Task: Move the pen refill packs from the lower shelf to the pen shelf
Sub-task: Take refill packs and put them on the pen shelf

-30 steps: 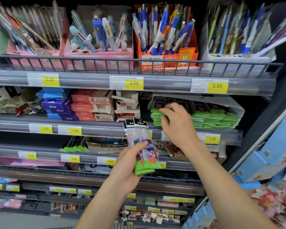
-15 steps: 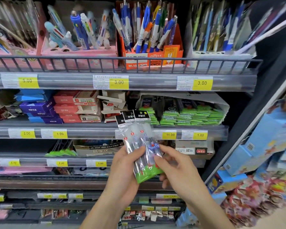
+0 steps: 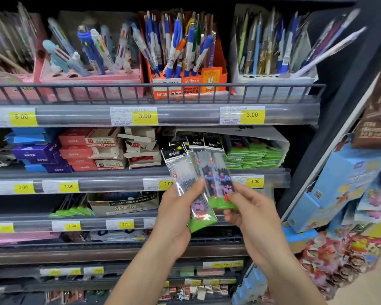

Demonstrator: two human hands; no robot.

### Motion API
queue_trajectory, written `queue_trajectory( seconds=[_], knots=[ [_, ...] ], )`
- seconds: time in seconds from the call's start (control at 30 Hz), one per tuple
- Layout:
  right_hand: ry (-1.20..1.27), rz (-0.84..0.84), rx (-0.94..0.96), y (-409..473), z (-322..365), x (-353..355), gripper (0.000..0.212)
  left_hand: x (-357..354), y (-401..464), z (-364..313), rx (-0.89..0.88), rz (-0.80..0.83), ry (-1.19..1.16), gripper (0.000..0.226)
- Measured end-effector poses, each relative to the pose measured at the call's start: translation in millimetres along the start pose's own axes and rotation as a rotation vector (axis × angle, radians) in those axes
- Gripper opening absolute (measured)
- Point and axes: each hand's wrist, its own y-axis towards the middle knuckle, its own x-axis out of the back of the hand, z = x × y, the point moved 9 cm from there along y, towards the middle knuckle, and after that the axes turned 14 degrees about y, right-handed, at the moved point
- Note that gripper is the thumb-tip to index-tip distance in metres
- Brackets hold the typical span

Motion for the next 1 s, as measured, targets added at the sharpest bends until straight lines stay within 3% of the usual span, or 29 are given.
queue_trajectory(
  seconds=[0.2,0.3,0.53,0.63,0.77,1.0],
  knots=[
    [0.008,-0.164,0.044,36,16,13,0.013,9,7,3,0.045,-0.07,-0.051,0.019],
    [-0.006,-0.17,0.059,59,26,5,0.011,13,8,5,0.057,-0.082,-0.072,0.021],
    [0.079,-0.213,0.097,91,28,-11,0.049,16,8,7,0.086,-0.099,-0.102,0.029],
    [-0.286,-0.207,0.255,81,31,-2,0.041,21,8,6,0.088,-0.111,-0.128,0.031],
    [-0.868,-0.148,0.642,68,47,-6,0.039,23,9,6,0.111,-0.124,-0.144,0.032],
    [-1.268,-0.049,0.803,80,62,-32,0.034,11,3,12,0.178,-0.037,-0.135,0.042]
  ],
)
